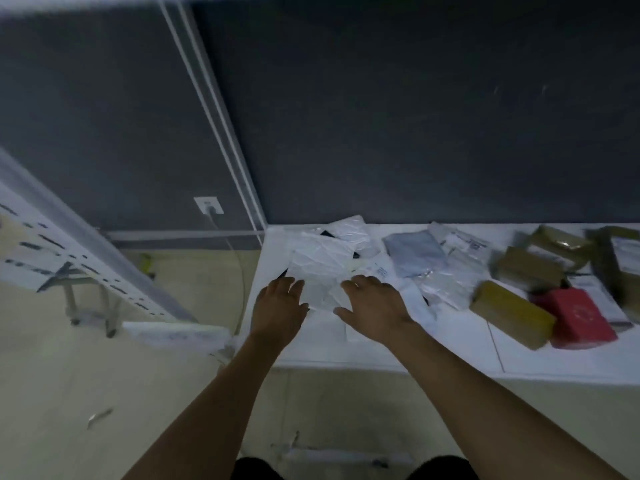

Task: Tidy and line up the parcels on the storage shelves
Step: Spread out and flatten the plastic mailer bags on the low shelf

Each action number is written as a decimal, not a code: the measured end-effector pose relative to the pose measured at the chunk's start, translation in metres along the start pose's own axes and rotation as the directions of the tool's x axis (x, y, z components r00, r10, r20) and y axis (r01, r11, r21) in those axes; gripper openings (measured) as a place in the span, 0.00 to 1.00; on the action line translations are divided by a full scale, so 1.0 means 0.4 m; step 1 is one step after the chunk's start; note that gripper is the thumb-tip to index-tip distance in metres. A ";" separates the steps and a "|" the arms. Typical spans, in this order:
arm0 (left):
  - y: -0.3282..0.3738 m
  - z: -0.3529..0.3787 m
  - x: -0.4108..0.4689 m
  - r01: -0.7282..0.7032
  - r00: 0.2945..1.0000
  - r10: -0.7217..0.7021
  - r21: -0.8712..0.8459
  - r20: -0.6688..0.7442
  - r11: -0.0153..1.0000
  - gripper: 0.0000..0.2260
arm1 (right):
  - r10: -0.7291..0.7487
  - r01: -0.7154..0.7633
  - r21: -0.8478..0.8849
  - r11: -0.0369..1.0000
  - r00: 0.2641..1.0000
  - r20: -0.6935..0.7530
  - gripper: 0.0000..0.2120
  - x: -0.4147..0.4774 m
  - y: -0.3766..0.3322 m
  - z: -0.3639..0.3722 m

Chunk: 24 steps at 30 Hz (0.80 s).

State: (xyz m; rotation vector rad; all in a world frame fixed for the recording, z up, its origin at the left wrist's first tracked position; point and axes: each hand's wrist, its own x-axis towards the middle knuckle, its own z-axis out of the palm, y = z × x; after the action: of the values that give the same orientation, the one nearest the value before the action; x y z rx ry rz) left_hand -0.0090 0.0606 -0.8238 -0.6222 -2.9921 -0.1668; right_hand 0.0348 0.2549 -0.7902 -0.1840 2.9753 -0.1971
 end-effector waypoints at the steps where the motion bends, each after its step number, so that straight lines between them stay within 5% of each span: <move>1: -0.015 0.068 0.016 0.000 1.000 0.000 -0.005 -0.002 1.000 0.22 | 0.010 -0.010 0.005 1.000 1.000 -0.005 0.27 0.024 0.012 0.056; 9: -0.105 0.550 0.104 -0.103 0.993 0.100 0.043 0.057 0.994 0.27 | 0.055 -0.049 0.052 0.997 0.992 -0.113 0.27 0.158 0.126 0.459; 17: -0.137 0.748 0.176 -0.092 0.996 0.093 0.049 -0.008 0.994 0.34 | 0.084 -0.067 0.122 0.990 0.986 -0.141 0.28 0.168 0.184 0.700; 24: -0.122 0.734 0.228 -0.215 0.965 0.239 0.199 -0.108 0.956 0.15 | 0.032 -0.013 0.103 0.995 0.983 -0.181 0.29 0.193 0.215 0.725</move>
State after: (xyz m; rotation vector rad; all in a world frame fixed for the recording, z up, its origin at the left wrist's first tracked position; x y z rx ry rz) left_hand -0.1286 0.0878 -1.1098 -0.8876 -2.7410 0.0827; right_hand -0.0037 0.2940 -1.0976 -0.1259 3.1373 -0.3810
